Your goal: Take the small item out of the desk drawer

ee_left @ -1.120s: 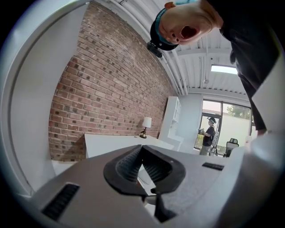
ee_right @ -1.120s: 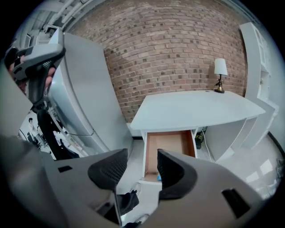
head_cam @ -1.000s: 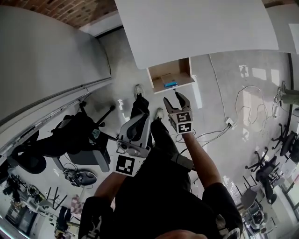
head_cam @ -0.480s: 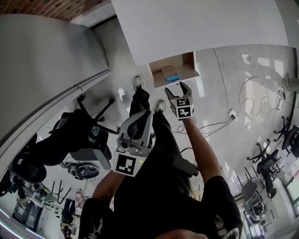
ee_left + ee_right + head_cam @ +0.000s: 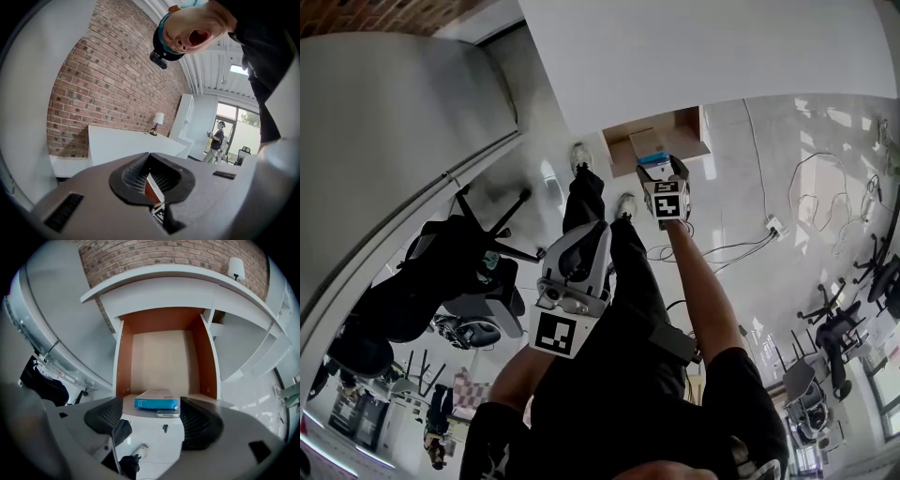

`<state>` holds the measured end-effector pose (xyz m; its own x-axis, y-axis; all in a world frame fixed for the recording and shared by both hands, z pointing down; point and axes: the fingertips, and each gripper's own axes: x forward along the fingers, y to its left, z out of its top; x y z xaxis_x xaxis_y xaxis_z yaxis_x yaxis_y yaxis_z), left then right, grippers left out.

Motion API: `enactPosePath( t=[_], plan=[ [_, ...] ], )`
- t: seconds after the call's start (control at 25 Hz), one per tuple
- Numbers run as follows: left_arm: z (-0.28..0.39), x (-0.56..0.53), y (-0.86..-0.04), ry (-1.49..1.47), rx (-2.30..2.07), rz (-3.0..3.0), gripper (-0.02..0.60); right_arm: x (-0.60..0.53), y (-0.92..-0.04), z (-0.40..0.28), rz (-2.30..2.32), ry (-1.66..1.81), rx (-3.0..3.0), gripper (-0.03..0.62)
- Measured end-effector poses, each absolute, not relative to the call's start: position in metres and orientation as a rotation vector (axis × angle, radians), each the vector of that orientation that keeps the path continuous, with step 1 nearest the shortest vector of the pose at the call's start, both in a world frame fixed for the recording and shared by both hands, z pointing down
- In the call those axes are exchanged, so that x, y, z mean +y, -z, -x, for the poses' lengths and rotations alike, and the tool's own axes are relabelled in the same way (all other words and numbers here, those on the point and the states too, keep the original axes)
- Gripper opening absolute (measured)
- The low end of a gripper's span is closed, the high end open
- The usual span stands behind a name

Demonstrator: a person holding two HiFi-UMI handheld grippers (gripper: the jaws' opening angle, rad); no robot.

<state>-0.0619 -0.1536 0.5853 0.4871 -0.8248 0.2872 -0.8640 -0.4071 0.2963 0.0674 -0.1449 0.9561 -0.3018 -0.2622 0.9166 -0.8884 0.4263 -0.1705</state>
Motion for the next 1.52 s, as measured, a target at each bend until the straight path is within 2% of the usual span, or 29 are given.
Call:
enactPosePath(
  t=[0.4, 0.8, 1.52],
  plan=[
    [0.069, -0.162, -0.600, -0.146, -1.400, -2.297, 0.009, -0.152, -0.992, -0.072, -0.977, -0.964, -1.681, 0.380],
    [0.074, -0.164, -0.610, -0.147, -1.386, -2.277, 0.009, -0.153, -1.000, -0.071, -0.961, -0.897, -1.647, 0.385],
    [0.071, -0.142, -0.590, -0.136, -1.362, -2.310, 0.009, -0.149, -0.974, -0.074, -0.991, -0.898, -1.663, 0.383]
  ],
)
